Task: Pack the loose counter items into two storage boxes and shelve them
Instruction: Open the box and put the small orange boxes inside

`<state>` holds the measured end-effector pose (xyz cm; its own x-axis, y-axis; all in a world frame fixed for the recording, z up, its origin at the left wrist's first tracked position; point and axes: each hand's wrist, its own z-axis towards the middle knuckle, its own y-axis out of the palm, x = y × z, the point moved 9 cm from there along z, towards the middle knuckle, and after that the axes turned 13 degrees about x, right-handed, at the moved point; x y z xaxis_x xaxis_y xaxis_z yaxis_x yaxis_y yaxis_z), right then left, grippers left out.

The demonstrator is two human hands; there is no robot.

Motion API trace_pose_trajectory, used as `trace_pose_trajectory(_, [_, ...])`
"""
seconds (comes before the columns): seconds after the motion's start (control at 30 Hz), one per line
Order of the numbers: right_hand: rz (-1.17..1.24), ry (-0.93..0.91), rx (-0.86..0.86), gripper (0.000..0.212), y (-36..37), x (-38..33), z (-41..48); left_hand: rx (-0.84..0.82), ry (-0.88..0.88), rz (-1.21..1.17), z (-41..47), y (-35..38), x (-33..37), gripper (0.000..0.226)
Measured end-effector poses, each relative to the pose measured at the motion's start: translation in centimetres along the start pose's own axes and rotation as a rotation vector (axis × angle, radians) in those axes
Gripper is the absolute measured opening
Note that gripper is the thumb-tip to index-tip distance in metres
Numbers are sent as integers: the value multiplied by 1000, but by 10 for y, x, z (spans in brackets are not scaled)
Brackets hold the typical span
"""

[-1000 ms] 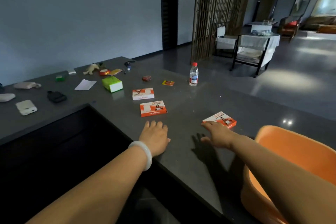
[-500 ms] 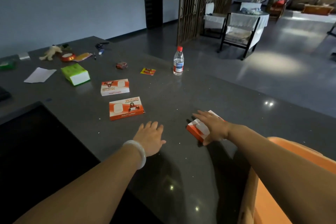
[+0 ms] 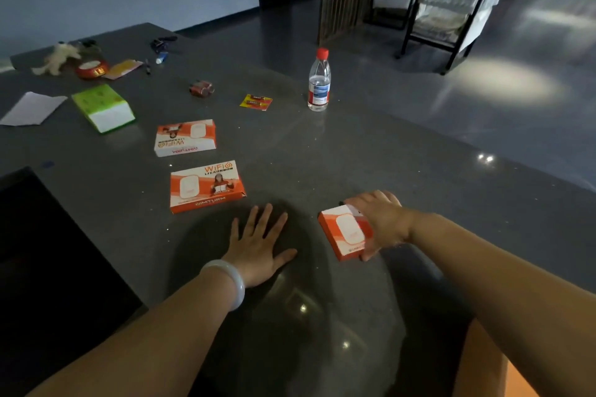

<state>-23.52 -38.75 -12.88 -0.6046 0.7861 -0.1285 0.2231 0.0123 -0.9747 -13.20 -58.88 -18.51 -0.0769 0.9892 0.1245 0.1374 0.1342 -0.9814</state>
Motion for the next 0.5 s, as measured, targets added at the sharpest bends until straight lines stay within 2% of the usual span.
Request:
trace_pose_trajectory(0.3, [22, 232, 149, 108, 6, -46, 8, -3, 46, -47, -4, -8, 5, 82])
trace_pose_trajectory(0.4, [28, 302, 210, 105, 8, -66, 15, 146, 88, -62, -9, -36, -16, 76])
trace_pose_trajectory(0.5, [33, 331, 218, 105, 7, -93, 31, 334, 56, -121, -13, -74, -66, 72])
